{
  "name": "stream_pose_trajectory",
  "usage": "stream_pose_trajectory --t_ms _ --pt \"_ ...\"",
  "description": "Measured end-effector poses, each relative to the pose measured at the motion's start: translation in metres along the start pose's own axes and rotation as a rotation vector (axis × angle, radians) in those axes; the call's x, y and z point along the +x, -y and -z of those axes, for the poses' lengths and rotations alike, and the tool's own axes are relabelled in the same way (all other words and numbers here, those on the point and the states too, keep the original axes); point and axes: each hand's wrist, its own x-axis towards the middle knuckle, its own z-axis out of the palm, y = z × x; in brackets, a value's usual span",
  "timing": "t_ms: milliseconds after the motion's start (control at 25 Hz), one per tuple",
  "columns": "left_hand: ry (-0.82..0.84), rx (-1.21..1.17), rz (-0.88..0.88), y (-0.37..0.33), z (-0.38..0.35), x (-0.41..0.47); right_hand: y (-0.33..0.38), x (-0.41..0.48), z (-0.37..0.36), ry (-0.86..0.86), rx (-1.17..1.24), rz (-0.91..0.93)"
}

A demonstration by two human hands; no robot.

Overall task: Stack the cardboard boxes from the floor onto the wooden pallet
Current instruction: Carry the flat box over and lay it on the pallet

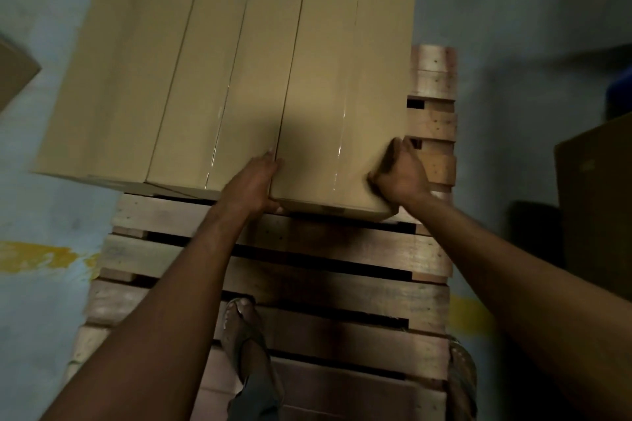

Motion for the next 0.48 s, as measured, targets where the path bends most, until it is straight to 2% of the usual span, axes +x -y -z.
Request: stream_pose_trajectory --t_ms 120,200,320,480 --pt "-0.101 -0.225 0.074 -0.037 0.005 -0.053 -0.005 -0.057 0.025 0.127 0.138 0.021" --pt "-0.228 -0.381 0.108 -0.067 0.015 -0.093 -0.002 -0.099 0.055 0.155 0.287 0.035" --pt "-0.440 -0.596 0.159 -0.115 0.039 -0.161 0.008 -0.159 0.105 0.175 0.366 0.081" --pt "-0.623 -0.735 0.201 -0.177 0.063 -0.263 0.029 -0.230 0.164 0.231 0.492 0.171"
